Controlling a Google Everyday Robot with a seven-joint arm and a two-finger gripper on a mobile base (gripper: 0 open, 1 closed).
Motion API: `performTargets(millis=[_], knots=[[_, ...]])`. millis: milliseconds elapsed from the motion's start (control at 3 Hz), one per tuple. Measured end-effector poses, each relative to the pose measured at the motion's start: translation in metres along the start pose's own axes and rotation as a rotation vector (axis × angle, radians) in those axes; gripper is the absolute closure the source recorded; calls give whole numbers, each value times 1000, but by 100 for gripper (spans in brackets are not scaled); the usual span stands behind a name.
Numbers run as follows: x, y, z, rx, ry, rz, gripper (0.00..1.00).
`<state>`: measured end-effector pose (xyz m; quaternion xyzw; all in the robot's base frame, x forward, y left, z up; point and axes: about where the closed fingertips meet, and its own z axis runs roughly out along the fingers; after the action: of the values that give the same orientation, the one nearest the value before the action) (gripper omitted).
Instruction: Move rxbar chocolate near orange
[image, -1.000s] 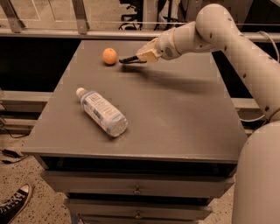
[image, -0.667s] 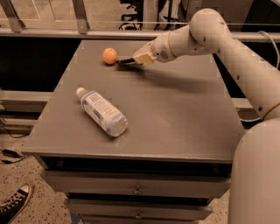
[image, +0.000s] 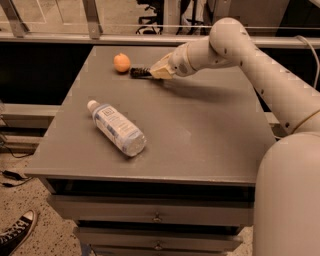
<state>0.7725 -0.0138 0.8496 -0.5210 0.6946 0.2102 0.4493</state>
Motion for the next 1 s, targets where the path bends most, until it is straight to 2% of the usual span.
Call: performTargets(millis=[1000], knots=[[11, -1, 3, 3, 23, 9, 29]])
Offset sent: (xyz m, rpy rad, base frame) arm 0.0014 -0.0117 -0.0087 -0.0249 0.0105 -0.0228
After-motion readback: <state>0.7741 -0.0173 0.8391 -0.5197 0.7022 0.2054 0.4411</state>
